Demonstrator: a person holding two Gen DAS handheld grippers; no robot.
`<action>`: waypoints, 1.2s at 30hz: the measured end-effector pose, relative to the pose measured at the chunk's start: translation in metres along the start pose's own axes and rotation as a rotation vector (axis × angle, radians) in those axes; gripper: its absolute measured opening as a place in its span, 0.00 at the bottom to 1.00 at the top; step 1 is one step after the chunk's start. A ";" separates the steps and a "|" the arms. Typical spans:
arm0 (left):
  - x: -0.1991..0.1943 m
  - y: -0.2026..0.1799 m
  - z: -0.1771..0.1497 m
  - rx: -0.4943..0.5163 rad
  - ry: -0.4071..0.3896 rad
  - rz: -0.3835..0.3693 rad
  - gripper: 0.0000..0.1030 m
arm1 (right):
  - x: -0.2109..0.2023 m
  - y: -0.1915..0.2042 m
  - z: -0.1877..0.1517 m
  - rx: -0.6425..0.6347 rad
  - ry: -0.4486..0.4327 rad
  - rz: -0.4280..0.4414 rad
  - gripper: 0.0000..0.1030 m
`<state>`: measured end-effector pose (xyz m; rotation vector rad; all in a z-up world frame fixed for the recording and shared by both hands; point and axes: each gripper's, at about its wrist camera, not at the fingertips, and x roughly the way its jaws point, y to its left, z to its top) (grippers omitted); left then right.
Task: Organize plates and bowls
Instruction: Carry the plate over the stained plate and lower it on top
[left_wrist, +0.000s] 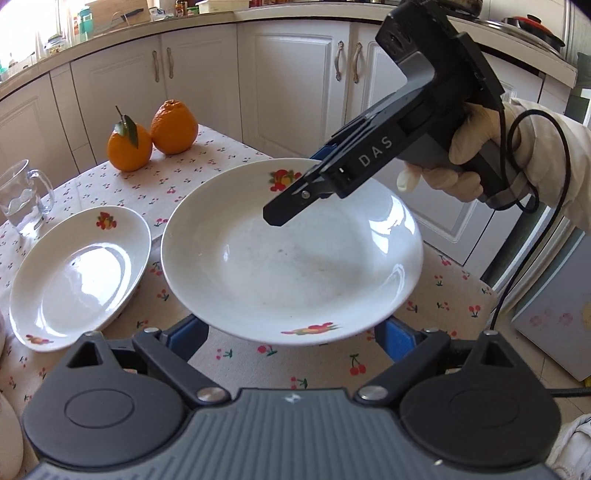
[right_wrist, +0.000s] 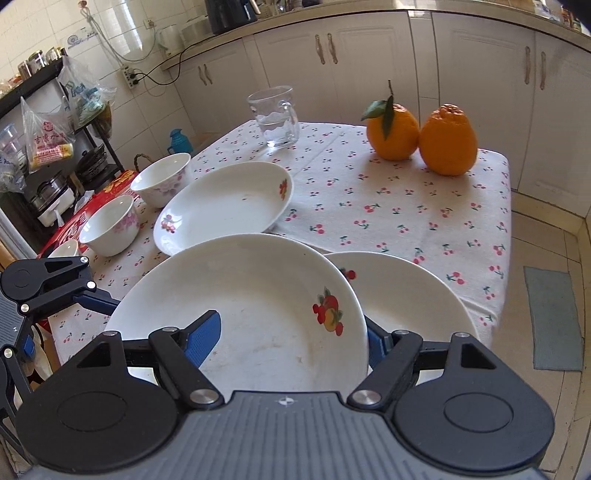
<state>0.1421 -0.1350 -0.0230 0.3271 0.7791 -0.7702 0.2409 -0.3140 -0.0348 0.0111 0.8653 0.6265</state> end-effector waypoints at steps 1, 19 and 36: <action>0.003 0.001 0.003 0.002 0.001 -0.006 0.93 | -0.001 -0.005 -0.001 0.007 -0.002 -0.007 0.80; 0.030 0.004 0.018 0.031 0.017 -0.035 0.93 | -0.001 -0.045 -0.010 0.087 -0.026 -0.054 0.80; 0.038 0.008 0.019 0.023 0.014 -0.042 0.93 | -0.006 -0.048 -0.019 0.092 -0.015 -0.107 0.80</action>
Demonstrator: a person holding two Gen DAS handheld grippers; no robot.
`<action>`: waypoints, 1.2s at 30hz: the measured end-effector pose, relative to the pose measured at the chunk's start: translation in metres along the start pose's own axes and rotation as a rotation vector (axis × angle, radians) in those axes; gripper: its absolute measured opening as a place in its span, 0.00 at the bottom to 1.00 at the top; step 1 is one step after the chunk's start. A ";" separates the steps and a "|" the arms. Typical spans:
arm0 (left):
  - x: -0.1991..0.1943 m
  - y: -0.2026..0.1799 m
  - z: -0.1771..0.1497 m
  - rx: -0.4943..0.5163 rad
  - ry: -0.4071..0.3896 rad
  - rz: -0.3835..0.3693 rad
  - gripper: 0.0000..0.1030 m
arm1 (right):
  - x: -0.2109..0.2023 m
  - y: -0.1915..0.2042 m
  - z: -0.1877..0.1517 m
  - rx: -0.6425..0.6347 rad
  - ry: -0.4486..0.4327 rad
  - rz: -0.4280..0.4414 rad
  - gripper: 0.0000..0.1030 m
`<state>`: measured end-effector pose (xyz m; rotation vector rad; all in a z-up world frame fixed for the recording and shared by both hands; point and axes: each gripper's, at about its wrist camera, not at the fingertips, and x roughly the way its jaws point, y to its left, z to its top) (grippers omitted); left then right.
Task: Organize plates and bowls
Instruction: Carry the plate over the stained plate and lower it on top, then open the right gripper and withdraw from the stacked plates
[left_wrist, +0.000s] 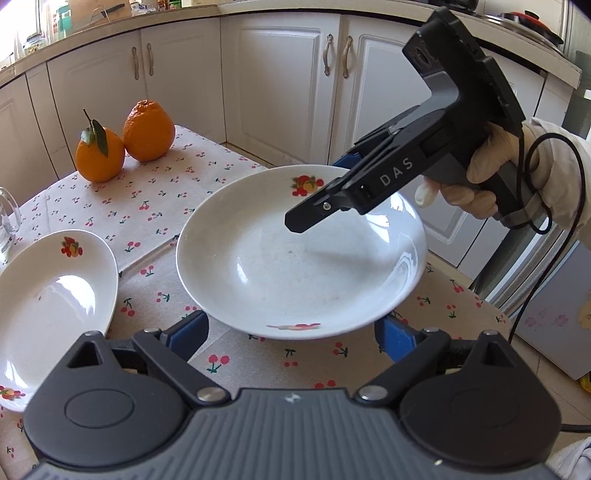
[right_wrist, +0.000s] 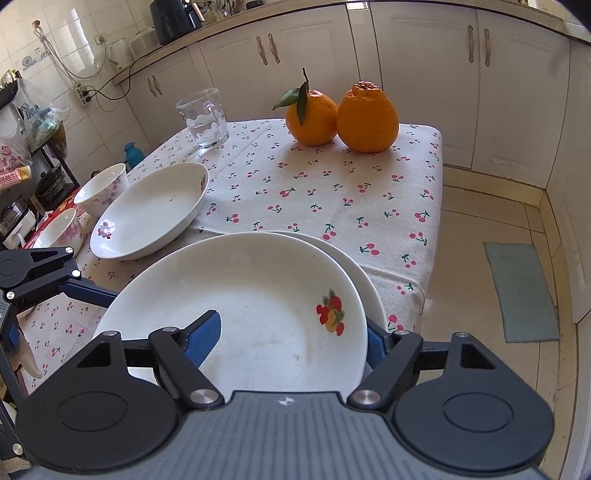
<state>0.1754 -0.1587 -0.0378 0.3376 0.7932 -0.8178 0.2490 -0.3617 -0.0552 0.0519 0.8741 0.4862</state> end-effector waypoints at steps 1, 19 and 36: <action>0.000 0.000 0.000 0.004 -0.004 0.003 0.93 | -0.001 0.000 0.000 0.000 -0.001 -0.003 0.80; -0.004 -0.006 0.002 0.012 -0.066 -0.014 0.92 | -0.020 0.010 -0.006 -0.012 0.001 -0.077 0.81; -0.042 -0.008 -0.022 -0.032 -0.125 0.027 0.92 | -0.019 0.028 -0.020 -0.083 0.047 -0.210 0.85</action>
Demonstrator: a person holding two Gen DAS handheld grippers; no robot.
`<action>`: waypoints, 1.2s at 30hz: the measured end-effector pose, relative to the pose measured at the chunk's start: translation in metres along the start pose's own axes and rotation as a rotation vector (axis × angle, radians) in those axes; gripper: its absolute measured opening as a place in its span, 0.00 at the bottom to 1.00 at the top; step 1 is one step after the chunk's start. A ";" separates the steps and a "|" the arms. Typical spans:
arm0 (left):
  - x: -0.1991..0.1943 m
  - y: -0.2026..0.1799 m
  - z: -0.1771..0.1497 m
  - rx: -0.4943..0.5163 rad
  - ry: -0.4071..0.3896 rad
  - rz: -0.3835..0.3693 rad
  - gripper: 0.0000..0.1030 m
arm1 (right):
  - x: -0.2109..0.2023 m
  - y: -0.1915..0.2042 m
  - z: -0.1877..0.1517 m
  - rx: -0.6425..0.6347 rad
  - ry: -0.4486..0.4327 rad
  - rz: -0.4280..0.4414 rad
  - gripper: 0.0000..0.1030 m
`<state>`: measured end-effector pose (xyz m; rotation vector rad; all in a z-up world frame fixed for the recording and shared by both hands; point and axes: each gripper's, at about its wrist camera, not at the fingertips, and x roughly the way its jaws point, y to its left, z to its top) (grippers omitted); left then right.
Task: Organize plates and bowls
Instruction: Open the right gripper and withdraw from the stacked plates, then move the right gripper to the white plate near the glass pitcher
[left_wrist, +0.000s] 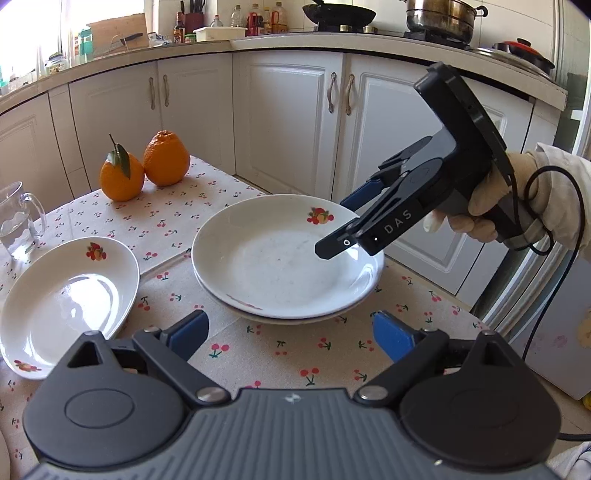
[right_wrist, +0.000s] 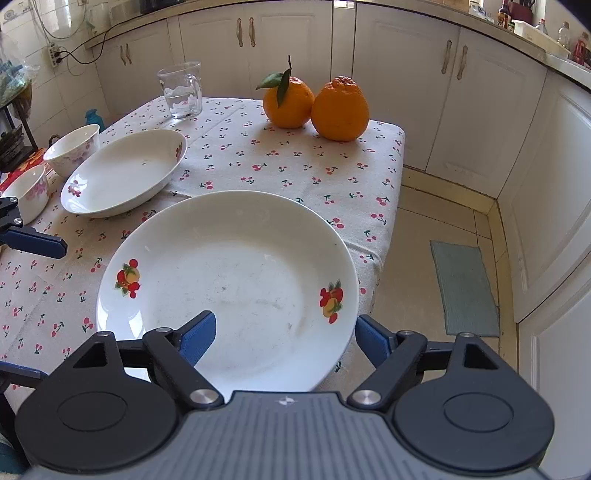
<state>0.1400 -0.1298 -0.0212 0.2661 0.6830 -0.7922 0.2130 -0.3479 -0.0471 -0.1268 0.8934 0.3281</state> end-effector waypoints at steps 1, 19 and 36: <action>-0.003 0.001 -0.002 -0.006 -0.002 0.006 0.92 | -0.001 0.001 0.000 0.001 -0.001 -0.003 0.85; -0.038 0.039 -0.045 -0.252 -0.031 0.358 0.95 | -0.059 0.096 -0.033 -0.039 -0.164 0.034 1.00; 0.012 0.092 -0.054 -0.414 0.088 0.498 1.00 | -0.058 0.119 -0.027 -0.132 -0.157 0.056 1.00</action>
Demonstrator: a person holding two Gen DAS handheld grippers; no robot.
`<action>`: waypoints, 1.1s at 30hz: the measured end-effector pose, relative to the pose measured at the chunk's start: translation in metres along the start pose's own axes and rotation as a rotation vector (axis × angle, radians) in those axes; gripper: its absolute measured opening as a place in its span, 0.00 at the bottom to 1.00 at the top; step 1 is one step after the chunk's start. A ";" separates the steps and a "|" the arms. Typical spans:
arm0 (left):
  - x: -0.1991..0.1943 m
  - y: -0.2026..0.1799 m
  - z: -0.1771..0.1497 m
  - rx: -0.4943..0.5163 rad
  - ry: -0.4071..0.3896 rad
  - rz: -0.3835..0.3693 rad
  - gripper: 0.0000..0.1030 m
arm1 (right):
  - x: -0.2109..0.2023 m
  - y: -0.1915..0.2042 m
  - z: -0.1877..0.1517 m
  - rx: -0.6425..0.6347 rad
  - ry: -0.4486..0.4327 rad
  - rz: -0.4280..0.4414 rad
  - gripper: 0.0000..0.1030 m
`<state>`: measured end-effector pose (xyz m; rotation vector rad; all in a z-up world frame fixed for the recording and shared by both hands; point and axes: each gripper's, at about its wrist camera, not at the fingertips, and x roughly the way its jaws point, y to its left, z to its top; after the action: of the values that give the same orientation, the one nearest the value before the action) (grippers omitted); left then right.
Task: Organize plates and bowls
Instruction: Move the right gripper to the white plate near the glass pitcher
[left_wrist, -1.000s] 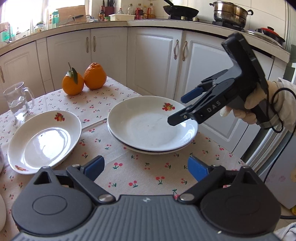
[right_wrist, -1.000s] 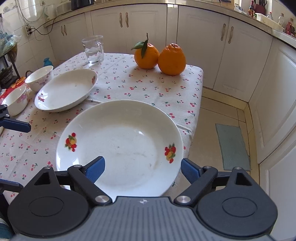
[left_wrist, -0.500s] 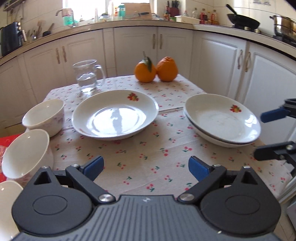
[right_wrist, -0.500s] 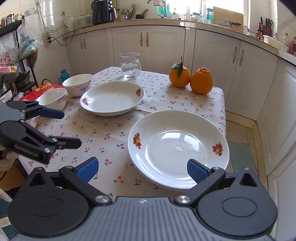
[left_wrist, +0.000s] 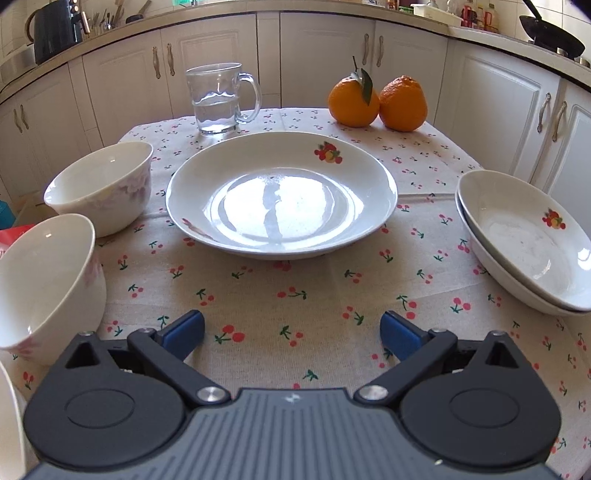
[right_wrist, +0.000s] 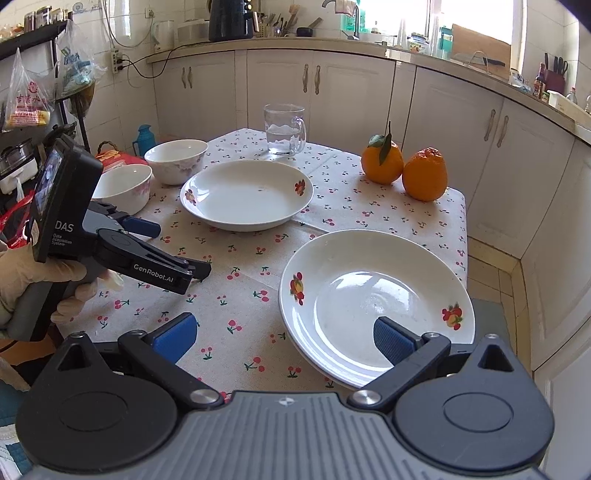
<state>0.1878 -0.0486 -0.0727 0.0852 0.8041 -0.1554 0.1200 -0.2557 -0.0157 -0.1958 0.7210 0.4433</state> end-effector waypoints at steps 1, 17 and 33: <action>0.003 0.000 0.003 -0.003 0.002 0.001 1.00 | 0.001 -0.001 0.002 -0.004 0.002 0.004 1.00; 0.023 -0.001 0.016 -0.008 -0.059 0.002 1.00 | 0.046 -0.016 0.079 -0.181 0.019 0.125 1.00; 0.028 0.005 0.019 -0.047 -0.087 0.046 1.00 | 0.149 -0.014 0.157 -0.301 0.112 0.301 1.00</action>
<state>0.2211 -0.0488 -0.0793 0.0521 0.7177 -0.0963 0.3185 -0.1696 -0.0002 -0.4004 0.7954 0.8347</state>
